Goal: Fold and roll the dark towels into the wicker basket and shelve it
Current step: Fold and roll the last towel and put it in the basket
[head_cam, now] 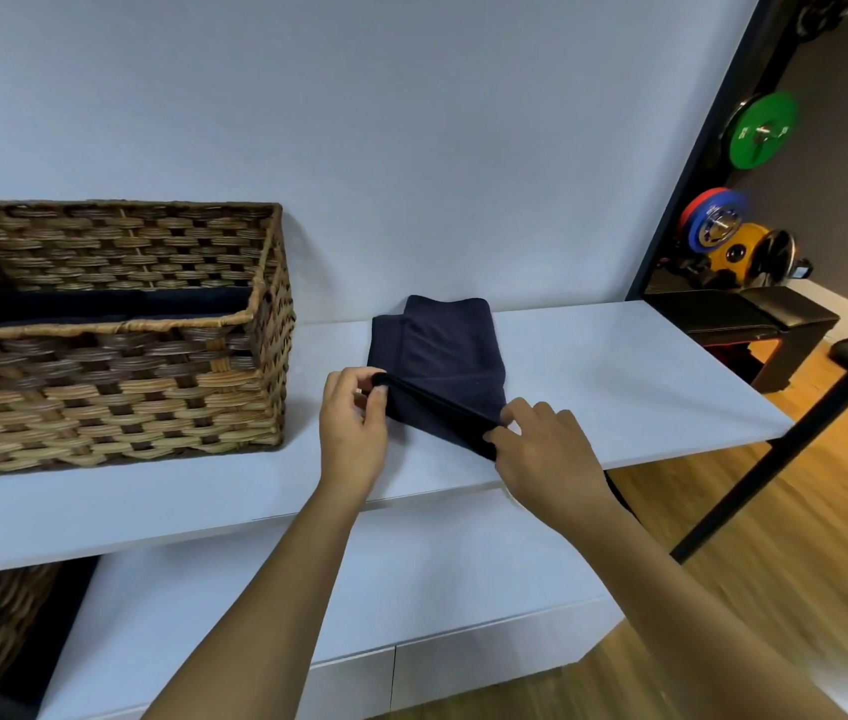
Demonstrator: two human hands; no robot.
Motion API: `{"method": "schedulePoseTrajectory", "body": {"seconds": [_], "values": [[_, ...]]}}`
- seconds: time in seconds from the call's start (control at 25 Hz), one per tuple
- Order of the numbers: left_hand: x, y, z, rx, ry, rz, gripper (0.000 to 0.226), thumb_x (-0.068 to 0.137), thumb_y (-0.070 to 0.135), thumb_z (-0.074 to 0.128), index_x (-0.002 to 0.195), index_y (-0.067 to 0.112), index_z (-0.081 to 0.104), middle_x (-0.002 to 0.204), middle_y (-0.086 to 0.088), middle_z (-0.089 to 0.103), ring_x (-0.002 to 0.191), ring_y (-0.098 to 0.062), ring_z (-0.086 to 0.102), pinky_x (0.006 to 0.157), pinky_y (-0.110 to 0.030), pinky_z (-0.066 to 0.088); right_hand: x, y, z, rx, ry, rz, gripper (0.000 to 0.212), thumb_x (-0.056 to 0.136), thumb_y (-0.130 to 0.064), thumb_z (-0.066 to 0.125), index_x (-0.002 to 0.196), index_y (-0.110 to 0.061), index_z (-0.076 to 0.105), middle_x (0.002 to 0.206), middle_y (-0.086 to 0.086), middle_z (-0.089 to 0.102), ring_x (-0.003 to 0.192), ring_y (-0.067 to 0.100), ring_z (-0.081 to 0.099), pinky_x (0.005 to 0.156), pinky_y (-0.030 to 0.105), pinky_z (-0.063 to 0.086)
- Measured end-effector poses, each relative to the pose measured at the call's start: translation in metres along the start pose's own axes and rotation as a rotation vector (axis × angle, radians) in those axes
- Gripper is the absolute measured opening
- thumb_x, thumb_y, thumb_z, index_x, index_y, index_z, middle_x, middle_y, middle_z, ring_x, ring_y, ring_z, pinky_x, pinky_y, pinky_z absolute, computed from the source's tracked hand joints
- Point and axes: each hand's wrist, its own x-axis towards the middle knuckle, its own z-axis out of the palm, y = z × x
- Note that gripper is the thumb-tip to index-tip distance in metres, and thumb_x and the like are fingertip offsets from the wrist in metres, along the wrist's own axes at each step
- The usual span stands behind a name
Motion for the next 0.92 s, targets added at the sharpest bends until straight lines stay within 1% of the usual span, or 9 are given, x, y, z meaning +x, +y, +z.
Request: {"method": "schedulePoseTrajectory", "body": {"seconds": [0.08,0.16,0.28,0.44,0.48,0.56,0.64,0.8,0.92], "values": [[-0.001,0.000,0.000,0.007,-0.012,0.005,0.015,0.100,0.009,0.057,0.110,0.018,0.064,0.109,0.000,0.053,0.085,0.004,0.056,0.073,-0.009,0.045,-0.011,0.001,0.002,-0.019,0.035,0.065,0.022,0.091,-0.030,0.059,0.082,-0.015,0.073,0.086,0.004,0.060,0.066,0.027,0.051,0.060,0.037,0.039],[-0.003,0.002,0.000,0.036,-0.052,0.053,0.016,0.100,0.008,0.057,0.109,0.018,0.064,0.109,0.002,0.053,0.087,0.001,0.057,0.073,-0.008,0.044,-0.019,0.003,-0.003,-0.053,0.012,0.122,0.030,0.088,-0.043,0.069,0.081,-0.014,0.071,0.080,0.005,0.060,0.066,0.027,0.053,0.061,0.039,0.041],[-0.009,0.005,0.001,0.102,-0.130,0.151,0.016,0.100,0.010,0.057,0.108,0.020,0.065,0.107,0.006,0.051,0.087,-0.008,0.058,0.073,-0.010,0.044,-0.020,0.010,-0.009,-0.068,0.030,0.201,0.032,0.075,-0.035,0.085,0.073,-0.011,0.064,0.066,0.004,0.053,0.056,0.028,0.050,0.056,0.037,0.035],[-0.027,0.016,-0.008,0.155,-0.175,0.153,0.017,0.099,0.010,0.059,0.105,0.024,0.064,0.107,0.010,0.052,0.087,-0.012,0.059,0.072,-0.017,0.047,-0.020,0.028,-0.019,0.000,0.044,0.174,0.027,0.078,-0.032,0.083,0.075,-0.014,0.062,0.064,0.000,0.052,0.055,0.026,0.049,0.056,0.035,0.031],[-0.031,0.026,-0.012,0.166,-0.162,0.147,0.019,0.098,0.009,0.060,0.102,0.027,0.063,0.106,0.011,0.053,0.088,-0.011,0.059,0.072,-0.016,0.046,-0.021,0.032,-0.023,0.104,0.037,0.188,0.023,0.084,-0.035,0.078,0.080,-0.018,0.063,0.070,-0.003,0.055,0.061,0.024,0.053,0.059,0.034,0.034],[-0.032,0.056,-0.017,0.178,-0.104,0.145,0.025,0.096,0.008,0.062,0.097,0.032,0.061,0.105,0.013,0.056,0.090,-0.009,0.059,0.072,-0.011,0.042,-0.020,0.041,-0.039,0.487,-0.039,0.283,0.016,0.093,-0.042,0.065,0.086,-0.029,0.059,0.085,-0.010,0.058,0.078,0.015,0.058,0.063,0.032,0.042],[-0.025,0.092,-0.022,0.182,-0.055,0.140,0.021,0.095,0.009,0.063,0.098,0.030,0.063,0.104,0.011,0.061,0.094,-0.009,0.059,0.074,-0.011,0.042,-0.017,0.048,-0.060,0.777,-0.012,0.304,0.015,0.095,-0.041,0.063,0.084,-0.036,0.053,0.092,-0.014,0.059,0.084,0.007,0.058,0.061,0.025,0.043],[-0.032,0.167,-0.021,0.085,0.024,0.119,0.010,0.090,0.029,0.062,0.092,0.038,0.063,0.095,0.004,0.067,0.091,-0.018,0.063,0.083,-0.041,0.051,-0.017,0.076,-0.124,1.007,0.205,0.194,0.016,0.094,-0.029,0.066,0.081,-0.031,0.057,0.083,-0.012,0.062,0.081,0.009,0.058,0.067,0.021,0.044],[-0.059,0.207,-0.015,-0.004,0.081,0.078,0.007,0.087,0.027,0.063,0.094,0.028,0.065,0.093,-0.004,0.072,0.093,-0.027,0.067,0.089,-0.049,0.052,-0.027,0.098,-0.164,1.142,0.198,0.126,0.014,0.093,-0.025,0.069,0.082,-0.025,0.059,0.076,-0.004,0.063,0.070,0.014,0.056,0.066,0.023,0.044]]}}
